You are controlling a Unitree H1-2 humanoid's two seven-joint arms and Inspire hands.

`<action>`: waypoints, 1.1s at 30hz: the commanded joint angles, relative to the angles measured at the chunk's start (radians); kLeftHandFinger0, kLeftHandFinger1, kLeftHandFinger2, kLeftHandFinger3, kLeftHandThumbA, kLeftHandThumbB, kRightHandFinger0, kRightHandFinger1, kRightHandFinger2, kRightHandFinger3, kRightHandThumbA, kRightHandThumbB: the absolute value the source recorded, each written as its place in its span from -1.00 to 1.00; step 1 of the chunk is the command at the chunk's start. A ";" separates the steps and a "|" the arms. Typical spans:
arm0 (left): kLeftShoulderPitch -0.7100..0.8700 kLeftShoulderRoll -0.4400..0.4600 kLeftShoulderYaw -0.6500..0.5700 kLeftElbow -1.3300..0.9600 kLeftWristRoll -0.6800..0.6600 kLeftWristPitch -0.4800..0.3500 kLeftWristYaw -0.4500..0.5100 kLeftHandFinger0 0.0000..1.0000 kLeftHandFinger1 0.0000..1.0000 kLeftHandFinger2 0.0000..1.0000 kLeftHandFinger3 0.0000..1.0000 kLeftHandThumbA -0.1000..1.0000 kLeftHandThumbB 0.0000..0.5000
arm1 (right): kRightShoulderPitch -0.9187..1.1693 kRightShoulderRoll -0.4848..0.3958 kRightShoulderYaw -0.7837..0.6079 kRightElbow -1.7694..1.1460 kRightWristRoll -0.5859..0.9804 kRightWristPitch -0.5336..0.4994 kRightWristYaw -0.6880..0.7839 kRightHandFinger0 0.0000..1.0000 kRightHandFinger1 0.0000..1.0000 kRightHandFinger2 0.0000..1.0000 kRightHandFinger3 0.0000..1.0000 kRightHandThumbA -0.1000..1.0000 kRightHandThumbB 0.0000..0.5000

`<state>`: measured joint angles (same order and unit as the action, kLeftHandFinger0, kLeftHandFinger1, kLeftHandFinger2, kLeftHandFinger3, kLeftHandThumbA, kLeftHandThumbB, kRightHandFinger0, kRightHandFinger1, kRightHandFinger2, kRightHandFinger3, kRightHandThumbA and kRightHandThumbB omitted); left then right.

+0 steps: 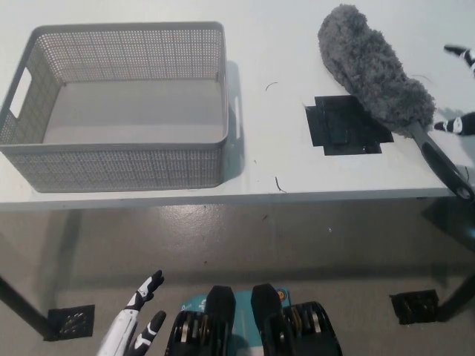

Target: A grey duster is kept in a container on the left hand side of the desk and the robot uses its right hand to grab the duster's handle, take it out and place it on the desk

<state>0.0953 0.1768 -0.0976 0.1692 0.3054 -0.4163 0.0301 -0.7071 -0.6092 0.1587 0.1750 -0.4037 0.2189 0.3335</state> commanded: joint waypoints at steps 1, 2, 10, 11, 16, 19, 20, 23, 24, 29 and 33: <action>-0.028 0.013 0.006 -0.022 0.001 -0.014 0.003 1.00 1.00 1.00 1.00 1.00 -0.96 | -0.077 0.087 -0.411 -0.569 0.607 0.081 -0.071 1.00 1.00 1.00 1.00 0.96 0.68; -0.030 0.011 0.004 -0.017 0.003 -0.021 0.005 1.00 1.00 1.00 1.00 1.00 -0.93 | -0.065 0.114 -0.437 -0.682 0.625 0.084 -0.127 1.00 1.00 1.00 1.00 1.00 0.63; -0.068 -0.014 -0.018 0.030 -0.017 -0.048 0.001 1.00 1.00 1.00 1.00 1.00 -0.58 | 0.263 0.251 -0.344 -1.125 0.383 -0.334 -0.324 1.00 1.00 1.00 1.00 1.00 0.69; -0.070 -0.016 -0.023 0.034 -0.027 -0.053 0.002 1.00 1.00 1.00 1.00 1.00 -0.60 | 0.375 0.293 -0.316 -1.125 0.366 -0.463 -0.331 1.00 1.00 1.00 1.00 0.97 0.59; -0.094 -0.036 -0.042 0.066 -0.047 -0.054 0.017 1.00 1.00 1.00 1.00 1.00 -0.59 | 0.787 0.515 0.029 -1.125 0.033 -0.689 -0.545 1.00 1.00 1.00 1.00 0.52 -0.69; -0.102 -0.043 -0.045 0.080 -0.046 -0.054 0.024 1.00 1.00 1.00 1.00 1.00 -0.57 | 0.868 0.494 0.161 -1.125 -0.112 -0.689 -0.673 1.00 1.00 1.00 1.00 0.65 -0.42; -0.102 -0.043 -0.045 0.081 -0.048 -0.054 0.023 1.00 1.00 1.00 1.00 1.00 -0.57 | 0.885 0.488 0.195 -1.125 -0.105 -0.689 -0.679 1.00 1.00 1.00 1.00 0.67 -0.50; -0.109 -0.037 -0.047 0.092 -0.045 -0.054 0.032 1.00 1.00 1.00 1.00 1.00 -0.51 | 0.984 0.555 0.112 -1.099 -0.186 -0.689 -0.591 1.00 1.00 1.00 1.00 1.00 -0.54; -0.107 -0.038 -0.046 0.093 -0.047 -0.054 0.029 1.00 1.00 1.00 1.00 1.00 -0.49 | 0.999 0.561 0.130 -1.024 -0.223 -0.689 -0.635 1.00 1.00 1.00 1.00 0.83 -0.49; -0.082 -0.045 -0.055 0.090 -0.045 -0.054 0.027 1.00 1.00 1.00 1.00 1.00 -0.50 | 0.908 0.459 0.094 -0.454 -0.191 -0.689 -0.824 1.00 1.00 1.00 1.00 1.00 -0.35; -0.076 -0.037 -0.052 0.086 -0.043 -0.054 0.041 1.00 1.00 1.00 1.00 1.00 -0.49 | 0.779 0.480 0.052 -0.213 -0.112 -0.689 -0.750 1.00 1.00 1.00 1.00 1.00 -0.37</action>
<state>0.0328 0.1465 -0.1284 0.2741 0.3024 -0.4157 0.0309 0.1745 -0.1422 0.2293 -0.4098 -0.3976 -0.0659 0.0200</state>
